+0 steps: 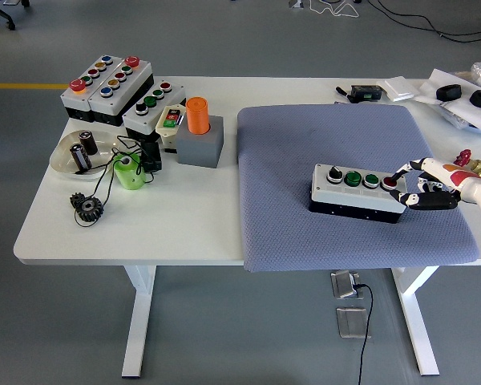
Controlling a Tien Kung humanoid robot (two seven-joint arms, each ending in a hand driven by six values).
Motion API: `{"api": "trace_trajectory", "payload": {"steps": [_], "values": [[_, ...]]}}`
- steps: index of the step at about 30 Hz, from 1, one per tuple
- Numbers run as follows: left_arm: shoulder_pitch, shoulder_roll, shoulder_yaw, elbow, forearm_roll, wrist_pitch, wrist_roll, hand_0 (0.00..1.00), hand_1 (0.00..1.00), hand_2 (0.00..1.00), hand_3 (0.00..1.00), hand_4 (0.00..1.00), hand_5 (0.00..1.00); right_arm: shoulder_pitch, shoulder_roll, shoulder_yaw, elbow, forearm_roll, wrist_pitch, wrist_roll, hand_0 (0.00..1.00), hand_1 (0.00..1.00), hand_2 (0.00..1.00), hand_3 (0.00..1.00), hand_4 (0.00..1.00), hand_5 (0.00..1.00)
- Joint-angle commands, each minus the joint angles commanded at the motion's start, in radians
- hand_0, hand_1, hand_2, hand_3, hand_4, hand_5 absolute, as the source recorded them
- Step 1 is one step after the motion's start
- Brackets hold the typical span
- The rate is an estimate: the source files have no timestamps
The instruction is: Pick up the button,place it on the desk,press the button,press the button
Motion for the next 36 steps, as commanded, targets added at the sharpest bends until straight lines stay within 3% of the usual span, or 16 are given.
{"api": "trace_trajectory", "payload": {"steps": [8,17,22,36], "values": [[-0.005,0.0,-0.003,0.0,-0.001,-0.001,0.0,0.676,0.747,0.776,0.587,0.363,0.958,0.022,0.004,-0.034,0.004,-0.014,0.005,-0.01,0.157,0.002,0.104,0.675,0.674,0.546],[-0.009,0.0,-0.003,0.0,-0.002,-0.002,0.0,0.676,0.747,0.775,0.586,0.362,0.957,0.019,0.0,0.045,0.063,-0.021,-0.01,0.0,0.157,0.002,0.104,0.674,0.671,0.553],[-0.012,0.0,-0.007,0.0,0.0,-0.001,-0.001,0.676,0.747,0.775,0.586,0.363,0.955,0.031,0.011,0.039,0.076,-0.015,-0.005,-0.008,0.157,0.002,0.104,0.674,0.671,0.553],[-0.009,0.0,-0.004,0.0,0.001,0.001,0.0,0.676,0.747,0.774,0.585,0.364,0.953,0.049,0.069,-0.038,0.013,-0.007,-0.004,-0.014,0.158,0.002,0.105,0.674,0.669,0.553]]}}
